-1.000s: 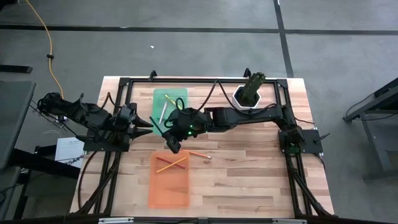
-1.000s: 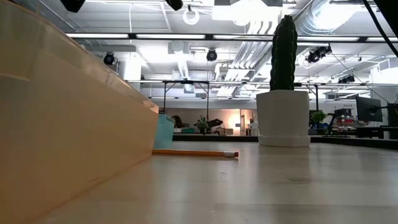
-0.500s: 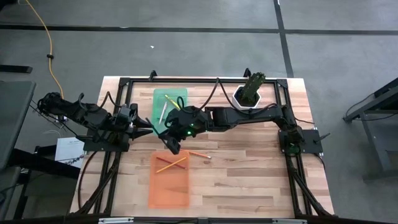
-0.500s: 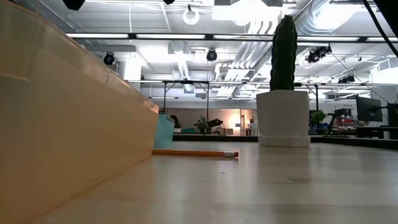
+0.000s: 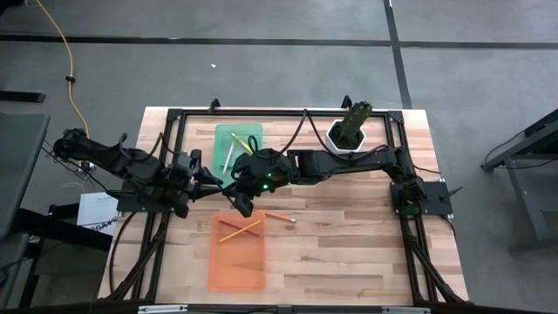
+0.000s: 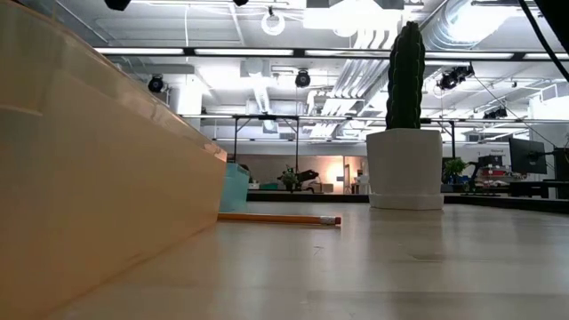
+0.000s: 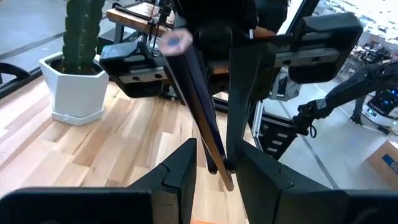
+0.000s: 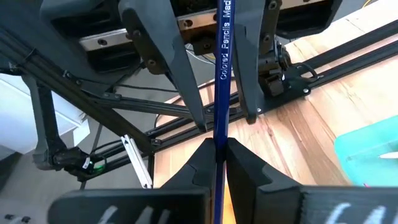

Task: Sort pens & pencils
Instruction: Put the blue pencil into the orange bin

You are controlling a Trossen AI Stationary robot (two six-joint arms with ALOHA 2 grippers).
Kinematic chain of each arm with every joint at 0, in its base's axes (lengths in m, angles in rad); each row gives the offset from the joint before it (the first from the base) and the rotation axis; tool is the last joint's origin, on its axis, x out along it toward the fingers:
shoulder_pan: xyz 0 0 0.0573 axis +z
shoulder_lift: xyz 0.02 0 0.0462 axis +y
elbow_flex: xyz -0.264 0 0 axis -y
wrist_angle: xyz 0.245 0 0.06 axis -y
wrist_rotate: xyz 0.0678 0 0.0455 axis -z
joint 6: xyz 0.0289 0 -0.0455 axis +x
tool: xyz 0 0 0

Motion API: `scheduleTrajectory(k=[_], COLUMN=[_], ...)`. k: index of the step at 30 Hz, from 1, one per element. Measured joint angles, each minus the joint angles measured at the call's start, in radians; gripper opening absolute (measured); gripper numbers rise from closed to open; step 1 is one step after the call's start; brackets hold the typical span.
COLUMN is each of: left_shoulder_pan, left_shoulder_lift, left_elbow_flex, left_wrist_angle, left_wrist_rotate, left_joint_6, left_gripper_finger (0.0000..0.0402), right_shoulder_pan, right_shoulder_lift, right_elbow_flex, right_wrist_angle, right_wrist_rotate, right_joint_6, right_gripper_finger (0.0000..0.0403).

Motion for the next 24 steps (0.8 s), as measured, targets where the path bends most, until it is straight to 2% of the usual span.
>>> scheduleTrajectory(k=[14,24], left_shoulder_pan=[0.0,-0.001], left_shoulder_lift=[-0.012,-0.012], left_elbow_flex=[0.0,0.0], left_wrist_angle=[0.001,0.002], left_wrist_rotate=[-0.001,0.001], left_joint_6=[0.009,0.015], left_gripper_finger=[0.0093,0.0012], right_shoulder_pan=[0.0,-0.001], right_shoulder_lift=[0.0,0.001], right_elbow_flex=[0.0,0.0], right_wrist_angle=[0.0,-0.001], right_wrist_rotate=[-0.011,-0.009], right_joint_6=[-0.001,-0.015], right_gripper_finger=[0.0012,0.0012])
